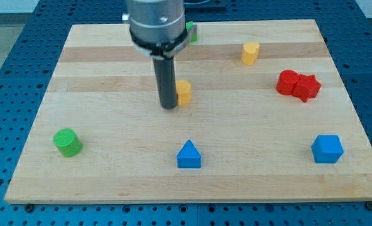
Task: Move the green star diagonally to the hexagon
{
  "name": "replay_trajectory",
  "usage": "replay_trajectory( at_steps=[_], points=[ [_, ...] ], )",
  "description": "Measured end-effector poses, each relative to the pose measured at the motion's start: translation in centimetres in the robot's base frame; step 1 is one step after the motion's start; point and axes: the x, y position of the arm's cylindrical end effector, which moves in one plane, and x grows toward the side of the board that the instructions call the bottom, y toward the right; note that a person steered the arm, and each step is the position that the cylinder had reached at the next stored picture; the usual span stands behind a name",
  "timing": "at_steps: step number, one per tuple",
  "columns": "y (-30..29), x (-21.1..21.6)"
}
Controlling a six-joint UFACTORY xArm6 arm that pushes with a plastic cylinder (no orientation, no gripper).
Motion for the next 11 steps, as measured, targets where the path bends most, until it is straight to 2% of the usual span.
replay_trajectory(
  at_steps=[2, 4, 5, 6, 9, 11],
  points=[
    [1.2, -8.0],
    [8.7, -14.0],
    [10.9, -17.6],
    [10.7, -20.5],
    [3.9, -21.2],
    [0.9, -17.7]
  ],
)
